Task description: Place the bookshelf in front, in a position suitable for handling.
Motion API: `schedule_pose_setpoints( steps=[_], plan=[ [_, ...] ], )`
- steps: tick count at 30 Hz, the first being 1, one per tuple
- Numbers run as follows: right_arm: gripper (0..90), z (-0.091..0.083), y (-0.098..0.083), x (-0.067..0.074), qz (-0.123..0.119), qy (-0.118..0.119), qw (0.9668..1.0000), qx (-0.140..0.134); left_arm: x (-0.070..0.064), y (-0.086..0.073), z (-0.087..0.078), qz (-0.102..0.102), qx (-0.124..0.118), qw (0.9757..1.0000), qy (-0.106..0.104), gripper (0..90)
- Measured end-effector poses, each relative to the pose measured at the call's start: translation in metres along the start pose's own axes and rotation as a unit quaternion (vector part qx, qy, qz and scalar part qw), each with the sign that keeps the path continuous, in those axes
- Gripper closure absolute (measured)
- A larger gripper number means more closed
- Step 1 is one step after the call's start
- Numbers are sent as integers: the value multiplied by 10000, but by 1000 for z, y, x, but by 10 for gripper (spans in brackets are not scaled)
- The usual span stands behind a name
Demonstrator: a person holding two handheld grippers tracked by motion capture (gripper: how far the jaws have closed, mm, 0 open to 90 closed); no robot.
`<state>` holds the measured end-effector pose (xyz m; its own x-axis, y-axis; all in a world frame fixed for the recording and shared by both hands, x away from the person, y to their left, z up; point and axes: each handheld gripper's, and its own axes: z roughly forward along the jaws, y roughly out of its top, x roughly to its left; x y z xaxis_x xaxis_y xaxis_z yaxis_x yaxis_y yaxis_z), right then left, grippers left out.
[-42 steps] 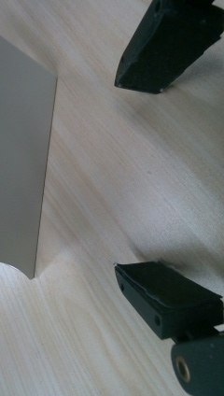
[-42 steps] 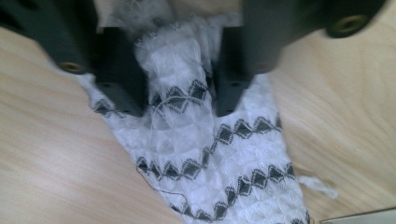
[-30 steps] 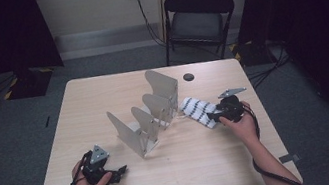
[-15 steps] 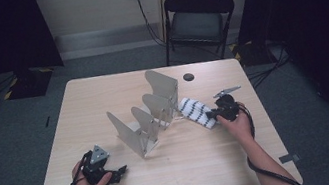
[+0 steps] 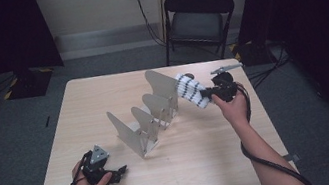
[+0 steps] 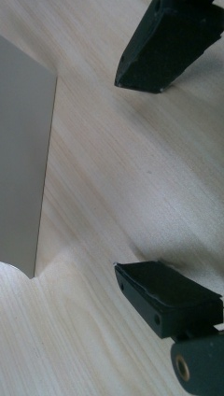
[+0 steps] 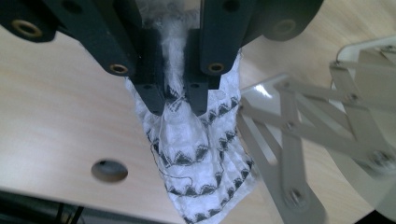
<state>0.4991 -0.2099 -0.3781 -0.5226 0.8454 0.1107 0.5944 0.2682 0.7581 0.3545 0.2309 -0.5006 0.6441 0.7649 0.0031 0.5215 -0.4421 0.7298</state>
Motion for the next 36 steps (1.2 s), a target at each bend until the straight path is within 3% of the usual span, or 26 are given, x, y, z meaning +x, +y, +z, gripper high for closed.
schedule_pose_setpoints(
  steps=[7, 12, 22, 36],
  plan=[
    [816, -17, 50, 20, -379, -177, 9984, -381, 0, 0, 1, -34, -17, 10000, -33, 90],
    [816, -15, 62, 30, -605, -133, 9976, -307, 0, 0, 1, -27, -16, 10000, -34, 88],
    [816, 6, 35, 33, -756, 49, 9971, -45, 0, 0, 1, -29, -16, 10000, -21, 88],
    [815, 42, -8, 33, -723, 320, 9967, 205, 0, 0, 1, -25, -15, 10000, -20, 88]
  ],
)
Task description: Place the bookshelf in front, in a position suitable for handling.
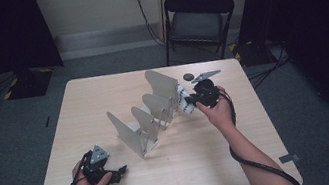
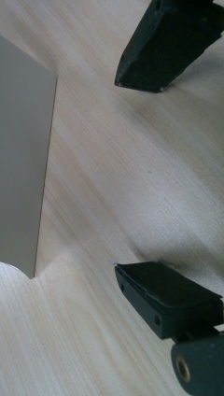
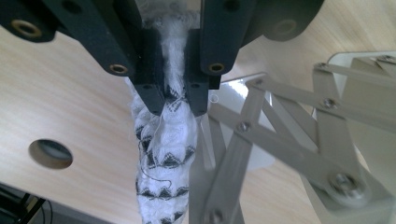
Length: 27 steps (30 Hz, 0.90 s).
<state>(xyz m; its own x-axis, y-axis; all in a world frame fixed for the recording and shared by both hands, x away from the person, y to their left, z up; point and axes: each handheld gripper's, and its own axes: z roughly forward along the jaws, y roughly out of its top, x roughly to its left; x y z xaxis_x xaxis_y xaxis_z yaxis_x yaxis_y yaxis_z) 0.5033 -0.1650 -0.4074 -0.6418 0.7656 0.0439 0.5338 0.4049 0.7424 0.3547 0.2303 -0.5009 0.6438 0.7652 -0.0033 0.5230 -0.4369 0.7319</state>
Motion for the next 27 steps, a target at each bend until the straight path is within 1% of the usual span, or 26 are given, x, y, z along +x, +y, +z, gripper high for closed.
schedule_pose_setpoints(
  steps=[6, 7, 8, 12, 13, 15, 16, 17, 18, 20, 21, 23, 24, 25, 26, 27],
  plan=[
    [813, 20, -23, -1, 52, 128, 9997, 209, 0, 0, 0, -4, -1, 10000, 0, 88],
    [813, 20, -23, -1, 52, 128, 9997, 209, 0, 0, 0, -4, -1, 10000, 0, 88],
    [810, 27, -31, -2, 42, 131, 9995, 288, 0, 0, 0, -3, -1, 10000, -1, 88],
    [797, 34, -42, -6, 73, 107, 9992, 368, 0, 0, 0, -3, -1, 10000, -1, 88],
    [787, 34, -44, -7, 81, 47, 9991, 406, 0, 0, 0, -3, -1, 10000, -1, 89],
    [747, 34, -47, -12, 146, -84, 9989, 434, 0, 0, 0, 1, -1, 10000, 1, 88],
    [714, 33, -48, -15, 183, -108, 9988, 441, 0, 0, 0, -3, 0, 10000, 2, 89],
    [665, 31, -50, -18, 236, -238, 9985, 424, 0, 0, 0, -5, -1, 10000, 1, 89],
    [634, 29, -50, -21, 277, -323, 9984, 378, 0, 0, 0, -4, 0, 10000, 2, 89],
    [569, 27, -51, -27, 352, -350, 9984, 281, 0, 0, 0, -2, 0, 10000, 3, 89],
    [534, 26, -49, -29, 383, -409, 9981, 245, 0, 0, 0, -2, 0, 10000, 3, 89],
    [504, 27, -47, -33, 377, -435, 9982, 168, 0, 0, 0, -3, 1, 10000, 2, 89],
    [504, 27, -47, -33, 377, -435, 9982, 168, 0, 0, 0, -3, 1, 10000, 2, 88],
    [484, 32, -44, -35, 364, -391, 9985, 145, 0, 0, 0, -1, 0, 10000, 2, 89],
    [484, 37, -44, -34, 354, -363, 9985, 211, 0, 0, 0, -3, 0, 10000, 3, 89],
    [487, 43, -44, -33, 297, -379, 9983, 332, 0, 0, 0, -3, 0, 10000, 1, 89]
  ],
)
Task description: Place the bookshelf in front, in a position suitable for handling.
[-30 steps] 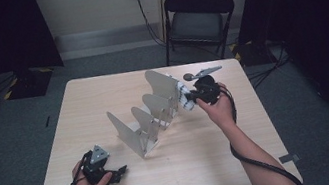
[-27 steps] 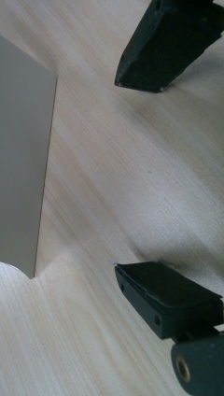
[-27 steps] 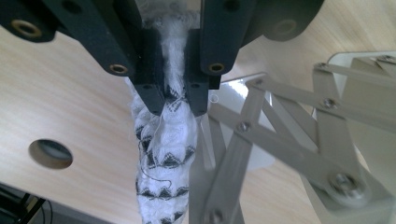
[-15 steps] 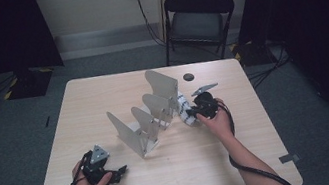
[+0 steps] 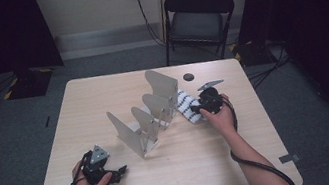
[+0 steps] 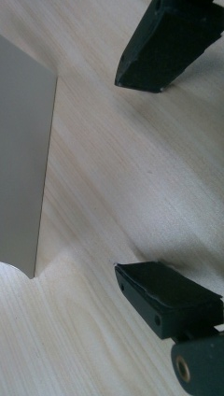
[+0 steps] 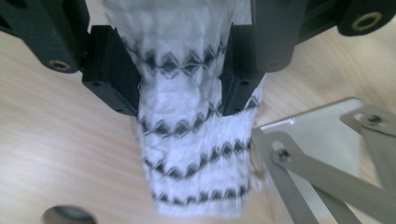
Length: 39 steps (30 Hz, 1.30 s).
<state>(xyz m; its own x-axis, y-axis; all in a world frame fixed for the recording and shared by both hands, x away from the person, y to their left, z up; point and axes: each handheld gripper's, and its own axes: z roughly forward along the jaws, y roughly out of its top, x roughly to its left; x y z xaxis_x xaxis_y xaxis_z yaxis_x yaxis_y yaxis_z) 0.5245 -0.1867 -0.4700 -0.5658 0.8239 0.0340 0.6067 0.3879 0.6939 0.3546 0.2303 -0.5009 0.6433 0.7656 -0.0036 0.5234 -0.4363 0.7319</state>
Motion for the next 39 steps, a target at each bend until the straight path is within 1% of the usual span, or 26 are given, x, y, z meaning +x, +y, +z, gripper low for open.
schedule_pose_setpoints(
  steps=[1, 2, 3, 4, 5, 6, 7, 8, 9, 12, 13, 14, 15, 16, 17, 18, 19, 23, 24, 25, 28, 29, 32, 34, 36, 39],
  plan=[
    [487, 0, 0, 0, 0, 0, 10000, 0, 0, 0, 0, 0, 0, 10000, 0, 88],
    [540, 11, -2, 3, -106, -76, 9996, 244, 0, 0, 0, -1, -1, 10000, 1, 89],
    [590, 13, -3, 4, -95, -92, 9996, 238, 0, 0, 0, -1, -1, 10000, 1, 89],
    [680, 13, -2, 3, 16, -24, 9998, 213, 0, 0, 0, -2, -3, 10000, 1, 89],
    [723, 13, -1, 2, 89, 36, 9997, 236, 0, 0, 0, -4, -3, 10000, 1, 88],
    [762, 12, 1, 1, 87, 57, 9995, 304, 0, 0, 0, 0, -2, 10000, 1, 89],
    [762, 12, 1, 1, 87, 57, 9995, 304, 0, 0, 0, 0, -2, 10000, 1, 89],
    [786, 7, 7, 1, -5, 69, 9991, 420, 0, 0, 0, -3, -3, 10000, 1, 89],
    [789, 6, 8, 1, -19, 95, 9991, 413, 0, 0, 0, -5, -4, 10000, 3, 89],
    [794, -11, 22, 4, -149, 120, 9995, 259, 0, 0, 0, 11, 9, 10000, 8, 89],
    [794, -11, 22, 4, -149, 120, 9995, 259, 0, 0, 0, 11, 9, 10000, 8, 89],
    [795, -26, 36, 5, -217, 131, 9997, 67, 0, 0, 0, 23, 12, 10000, 24, 89],
    [795, -26, 36, 5, -217, 131, 9997, 67, 0, 0, 0, 23, 12, 10000, 24, 89],
    [795, -39, 48, 7, -243, 160, 9995, -113, 0, 0, 0, 25, 13, 10000, 24, 89],
    [795, -39, 48, 7, -243, 160, 9995, -113, 0, 0, 0, 25, 13, 10000, 24, 89],
    [794, -52, 62, 9, -301, 140, 9991, -276, 0, 0, 0, 25, 14, 10000, 24, 89],
    [794, -58, 69, 10, -338, 131, 9987, -354, 0, 0, -1, 26, 15, 10000, 26, 89],
    [794, -76, 96, 14, -452, 116, 9967, -658, 0, 0, -1, 23, 14, 10000, 30, 89],
    [794, -76, 96, 14, -452, 116, 9967, -658, 0, 0, -1, 23, 14, 10000, 30, 89],
    [794, -81, 108, 18, -529, 144, 9956, -759, 0, 0, -1, 21, 16, 10000, 27, 89],
    [794, -83, 115, 21, -615, 189, 9946, -809, 0, 0, -1, 21, 13, 10000, 27, 89],
    [794, -83, 121, 25, -657, 267, 9937, -863, 0, 0, 0, -12, -11, 10000, 27, 89],
    [793, -80, 122, 27, -701, 324, 9937, -809, 0, 0, 0, -20, -16, 10000, 31, 89],
    [793, -72, 119, 27, -759, 353, 9942, -675, 0, 0, -1, 16, 12, 10000, 26, 89],
    [794, -70, 117, 26, -743, 389, 9942, -668, 0, 0, 0, 8, 7, 10000, 27, 89],
    [794, -60, 103, 22, -724, 521, 9940, -637, 0, 0, 0, 1, 10, 10000, -8, 89]
  ],
)
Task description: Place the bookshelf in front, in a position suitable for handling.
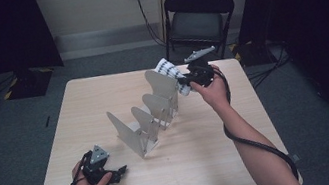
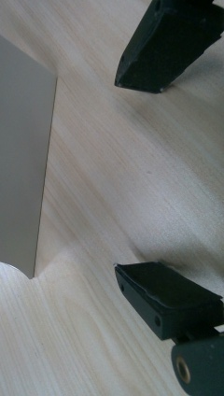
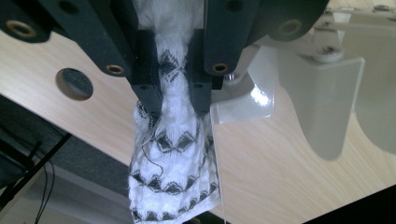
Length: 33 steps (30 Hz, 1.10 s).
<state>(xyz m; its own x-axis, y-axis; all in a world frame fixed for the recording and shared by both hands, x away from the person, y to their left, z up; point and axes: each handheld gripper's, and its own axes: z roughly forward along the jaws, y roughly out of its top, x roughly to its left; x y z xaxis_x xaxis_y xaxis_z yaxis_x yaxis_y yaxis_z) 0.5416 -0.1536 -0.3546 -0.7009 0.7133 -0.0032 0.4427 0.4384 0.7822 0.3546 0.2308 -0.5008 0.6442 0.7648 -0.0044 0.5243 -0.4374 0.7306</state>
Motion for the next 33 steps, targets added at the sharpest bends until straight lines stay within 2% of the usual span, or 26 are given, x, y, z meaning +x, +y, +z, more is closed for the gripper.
schedule_pose_setpoints(
  steps=[6, 14, 18, 20, 22, 25, 29, 30, 31, 32, 33],
  plan=[
    [793, 15, -28, -4, 144, 172, 9997, 124, 0, 0, 0, 4, 3, 10000, 0, 89],
    [792, 43, -66, -1, 193, 221, 9985, 461, 0, 0, 0, 5, 5, 10000, -2, 88],
    [791, 60, -84, 0, 295, 277, 9970, 653, 0, 0, 0, -8, -9, 10000, -20, 87],
    [790, 65, -92, 0, 434, 275, 9965, 658, 0, 0, 0, -5, -8, 10000, -19, 88],
    [789, 68, -96, -2, 539, 273, 9962, 621, 0, 0, 0, -5, -8, 10000, -20, 87],
    [772, 69, -100, -4, 532, 226, 9962, 654, 0, 0, 0, -8, -11, 10000, -20, 88],
    [664, 68, -100, -8, 575, 101, 9960, 676, 0, 0, 0, -9, -14, 10000, -19, 88],
    [593, 64, -97, -12, 608, -89, 9962, 619, 0, 0, 0, -8, -13, 10000, -18, 88],
    [593, 64, -97, -12, 608, -89, 9962, 619, 0, 0, 0, -8, -13, 10000, -18, 87],
    [573, 60, -92, -15, 724, -115, 9963, 443, 0, 0, 0, -6, -11, 10000, -18, 88],
    [569, 60, -91, -16, 739, -142, 9963, 411, 0, 0, 0, -6, -11, 10000, -18, 88]
  ],
)
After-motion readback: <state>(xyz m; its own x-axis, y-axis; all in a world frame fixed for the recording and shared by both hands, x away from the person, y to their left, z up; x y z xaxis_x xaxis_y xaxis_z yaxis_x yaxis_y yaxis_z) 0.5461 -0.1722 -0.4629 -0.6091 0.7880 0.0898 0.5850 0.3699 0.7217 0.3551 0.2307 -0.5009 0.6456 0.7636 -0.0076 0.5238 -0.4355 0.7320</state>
